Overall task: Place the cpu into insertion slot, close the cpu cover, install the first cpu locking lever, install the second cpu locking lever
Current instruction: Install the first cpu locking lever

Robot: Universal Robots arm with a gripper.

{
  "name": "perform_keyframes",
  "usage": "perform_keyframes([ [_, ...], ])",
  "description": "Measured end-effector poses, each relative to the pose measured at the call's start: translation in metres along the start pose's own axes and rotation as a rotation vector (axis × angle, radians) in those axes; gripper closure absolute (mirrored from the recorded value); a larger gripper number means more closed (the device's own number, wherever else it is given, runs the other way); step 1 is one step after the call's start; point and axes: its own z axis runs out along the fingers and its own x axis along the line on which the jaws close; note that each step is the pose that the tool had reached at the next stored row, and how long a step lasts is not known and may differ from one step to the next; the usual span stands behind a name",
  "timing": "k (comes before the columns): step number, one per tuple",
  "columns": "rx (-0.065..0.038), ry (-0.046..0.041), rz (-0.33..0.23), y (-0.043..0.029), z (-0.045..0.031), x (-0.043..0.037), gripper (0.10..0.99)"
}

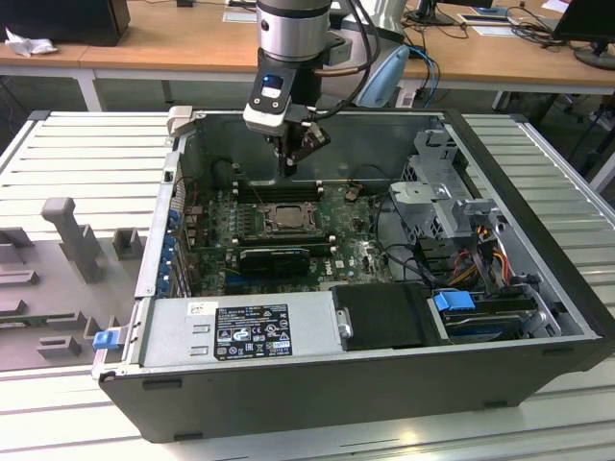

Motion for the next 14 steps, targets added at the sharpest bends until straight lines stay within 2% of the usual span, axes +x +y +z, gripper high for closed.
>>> perform_keyframes([
  [14, 0.004, 0.0057, -0.189, 0.0000, 0.0000, 0.0000, 0.980],
])
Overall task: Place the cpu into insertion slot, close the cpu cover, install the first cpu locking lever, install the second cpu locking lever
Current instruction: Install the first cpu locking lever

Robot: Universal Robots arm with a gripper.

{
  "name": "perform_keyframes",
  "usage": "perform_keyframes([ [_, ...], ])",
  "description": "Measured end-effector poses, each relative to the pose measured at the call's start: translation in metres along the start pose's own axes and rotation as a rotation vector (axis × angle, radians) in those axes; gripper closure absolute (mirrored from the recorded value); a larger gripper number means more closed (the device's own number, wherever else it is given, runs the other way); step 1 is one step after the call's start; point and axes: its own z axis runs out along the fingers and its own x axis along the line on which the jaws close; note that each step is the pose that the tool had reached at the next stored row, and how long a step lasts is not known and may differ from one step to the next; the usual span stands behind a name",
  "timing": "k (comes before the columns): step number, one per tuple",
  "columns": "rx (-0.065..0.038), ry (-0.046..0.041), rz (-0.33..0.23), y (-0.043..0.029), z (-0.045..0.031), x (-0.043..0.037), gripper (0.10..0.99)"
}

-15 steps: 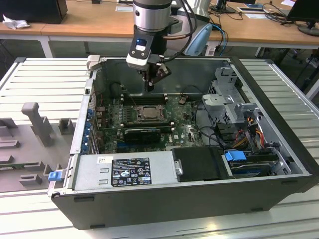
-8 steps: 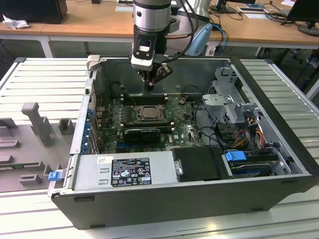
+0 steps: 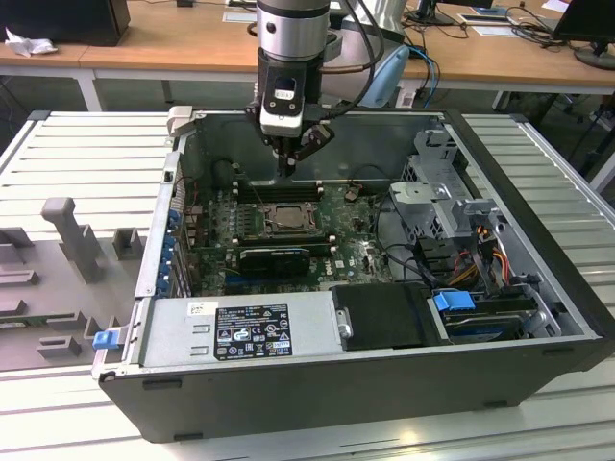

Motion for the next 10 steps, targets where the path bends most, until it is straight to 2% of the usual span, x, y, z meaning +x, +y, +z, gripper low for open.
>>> perform_keyframes([
  [10, 0.003, 0.0040, -0.133, 0.0000, 0.0000, 0.0000, 0.980],
])
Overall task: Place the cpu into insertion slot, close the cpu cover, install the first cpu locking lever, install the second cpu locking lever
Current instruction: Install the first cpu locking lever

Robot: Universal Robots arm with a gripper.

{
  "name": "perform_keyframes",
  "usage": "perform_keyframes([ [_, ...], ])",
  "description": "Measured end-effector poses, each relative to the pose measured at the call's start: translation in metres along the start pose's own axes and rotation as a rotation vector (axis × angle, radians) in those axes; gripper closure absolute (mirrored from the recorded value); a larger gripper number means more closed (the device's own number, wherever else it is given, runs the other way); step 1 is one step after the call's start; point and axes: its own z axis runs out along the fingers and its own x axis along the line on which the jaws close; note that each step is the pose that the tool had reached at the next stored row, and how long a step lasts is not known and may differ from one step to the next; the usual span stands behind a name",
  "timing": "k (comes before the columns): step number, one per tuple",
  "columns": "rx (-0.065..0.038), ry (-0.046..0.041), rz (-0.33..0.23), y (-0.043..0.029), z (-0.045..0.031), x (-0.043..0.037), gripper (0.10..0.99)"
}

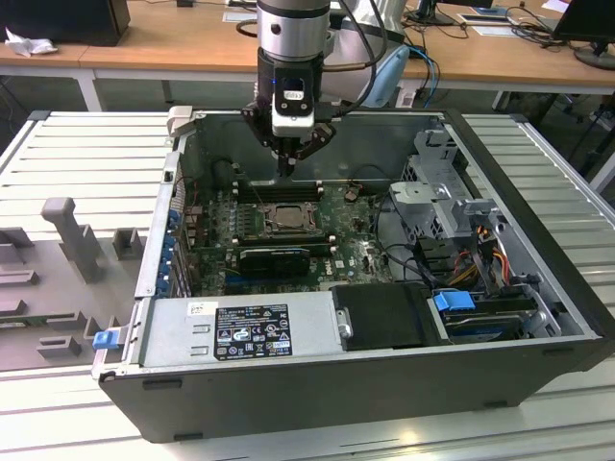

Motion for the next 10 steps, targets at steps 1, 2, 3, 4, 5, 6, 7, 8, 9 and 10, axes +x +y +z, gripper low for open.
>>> perform_keyframes([
  [1, 0.000, 0.0002, -0.009, 0.0000, 0.0000, 0.0000, 0.980],
  [2, 0.000, 0.0006, -0.020, 0.0000, 0.0000, 0.0000, 0.980],
  [3, 0.001, 0.0011, -0.038, 0.0000, 0.0000, 0.0000, 0.980],
  [4, 0.001, 0.0017, -0.059, 0.0000, 0.0000, 0.0000, 0.980],
  [5, 0.001, 0.0020, -0.068, 0.0000, 0.0000, 0.0000, 0.980],
  [6, 0.001, 0.0023, -0.078, 0.0000, 0.0000, 0.0000, 0.980],
  [7, 0.002, 0.0028, -0.094, 0.0000, 0.0000, 0.0000, 0.980],
  [8, 0.002, 0.0030, -0.104, 0.0000, 0.0000, 0.0000, 0.980],
  [9, 0.002, 0.0034, -0.114, 0.0000, 0.0000, 0.0000, 0.980],
  [10, 0.002, 0.0037, -0.125, 0.0000, 0.0000, 0.0000, 0.980],
])
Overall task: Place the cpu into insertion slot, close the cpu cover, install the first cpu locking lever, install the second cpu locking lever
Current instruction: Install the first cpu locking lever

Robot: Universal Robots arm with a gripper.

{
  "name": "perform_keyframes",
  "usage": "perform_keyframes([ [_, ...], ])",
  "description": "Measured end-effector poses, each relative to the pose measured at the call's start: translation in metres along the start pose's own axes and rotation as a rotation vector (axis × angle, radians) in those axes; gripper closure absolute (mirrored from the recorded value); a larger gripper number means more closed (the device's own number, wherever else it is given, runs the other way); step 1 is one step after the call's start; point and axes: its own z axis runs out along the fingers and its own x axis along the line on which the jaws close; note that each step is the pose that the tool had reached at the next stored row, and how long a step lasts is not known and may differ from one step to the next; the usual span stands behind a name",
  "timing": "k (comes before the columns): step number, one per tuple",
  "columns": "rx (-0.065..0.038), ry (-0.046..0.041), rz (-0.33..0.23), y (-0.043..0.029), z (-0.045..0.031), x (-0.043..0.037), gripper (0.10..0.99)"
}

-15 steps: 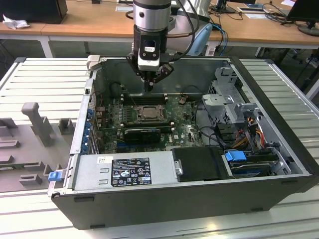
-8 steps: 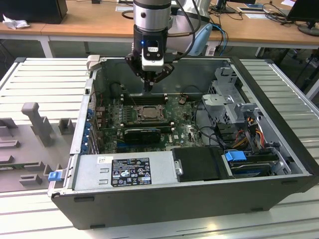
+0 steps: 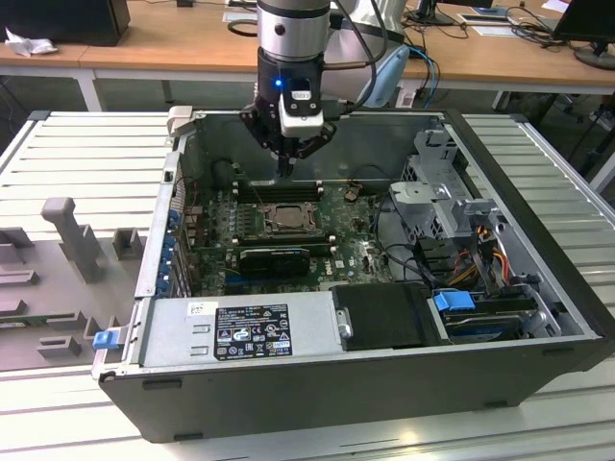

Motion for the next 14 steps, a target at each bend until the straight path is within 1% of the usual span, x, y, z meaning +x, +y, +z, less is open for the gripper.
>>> perform_keyframes([
  [3, 0.001, 0.0013, -0.045, 0.0000, 0.0000, 0.0000, 0.980],
  [4, 0.001, 0.0021, -0.071, 0.0000, 0.0000, 0.0000, 0.980],
  [7, 0.003, 0.0055, -0.184, 0.0000, 0.0000, 0.0000, 0.980],
  [9, 0.004, 0.0064, -0.215, 0.0000, 0.0000, 0.0000, 0.980],
  [14, 0.005, 0.0080, -0.269, 0.0000, 0.0000, 0.0000, 0.980],
])
